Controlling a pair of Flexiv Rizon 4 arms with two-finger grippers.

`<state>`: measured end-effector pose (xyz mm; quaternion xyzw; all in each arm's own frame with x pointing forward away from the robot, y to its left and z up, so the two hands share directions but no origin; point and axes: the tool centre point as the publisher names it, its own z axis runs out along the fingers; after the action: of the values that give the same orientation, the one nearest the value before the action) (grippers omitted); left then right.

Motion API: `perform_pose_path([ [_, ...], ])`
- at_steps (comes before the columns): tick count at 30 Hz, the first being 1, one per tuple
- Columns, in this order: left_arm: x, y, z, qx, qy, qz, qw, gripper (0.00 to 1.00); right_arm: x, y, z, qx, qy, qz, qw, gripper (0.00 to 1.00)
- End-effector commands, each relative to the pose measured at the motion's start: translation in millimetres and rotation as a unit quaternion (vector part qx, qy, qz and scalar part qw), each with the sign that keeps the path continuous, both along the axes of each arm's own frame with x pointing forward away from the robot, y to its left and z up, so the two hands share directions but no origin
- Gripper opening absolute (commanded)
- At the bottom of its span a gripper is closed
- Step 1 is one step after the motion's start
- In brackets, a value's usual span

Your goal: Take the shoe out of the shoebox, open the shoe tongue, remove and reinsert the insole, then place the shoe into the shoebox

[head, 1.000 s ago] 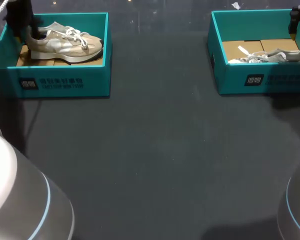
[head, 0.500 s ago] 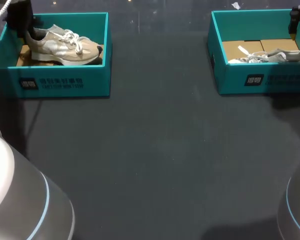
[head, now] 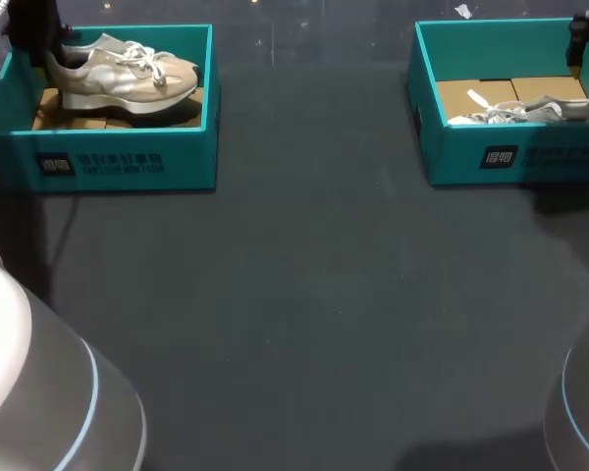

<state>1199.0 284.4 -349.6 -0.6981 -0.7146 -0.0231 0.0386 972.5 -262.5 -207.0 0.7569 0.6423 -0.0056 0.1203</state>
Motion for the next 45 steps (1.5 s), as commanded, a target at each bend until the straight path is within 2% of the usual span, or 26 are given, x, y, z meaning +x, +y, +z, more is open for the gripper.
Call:
perform_pose_path([
  [1,-8.1,1.1,29.8,-0.008,-0.006,0.001,1.000,0.00,-0.6,0.1,0.3,0.000,0.000,0.000,1.000,1.00],
  [14,-28.1,-8.0,107.6,-0.024,-0.046,0.017,0.999,0.00,-0.6,0.1,0.3,0.000,0.000,0.000,1.000,1.00],
  [24,-63.6,-16.0,156.1,-0.001,-0.089,0.038,0.995,0.00,-0.6,0.1,0.3,0.000,0.000,0.000,1.000,1.00],
  [30,-109.9,-21.5,179.2,0.010,-0.107,0.049,0.993,0.00,-0.6,0.1,0.3,0.000,0.000,0.000,1.000,1.00],
  [36,-169.4,-29.9,197.9,0.014,-0.121,0.041,0.992,0.00,-0.6,0.1,0.3,0.000,0.000,0.000,1.000,1.00],
  [45,-251.5,-51.9,207.3,0.019,-0.120,0.027,0.992,0.00,-0.6,0.1,0.3,0.000,0.000,0.000,1.000,1.00],
])
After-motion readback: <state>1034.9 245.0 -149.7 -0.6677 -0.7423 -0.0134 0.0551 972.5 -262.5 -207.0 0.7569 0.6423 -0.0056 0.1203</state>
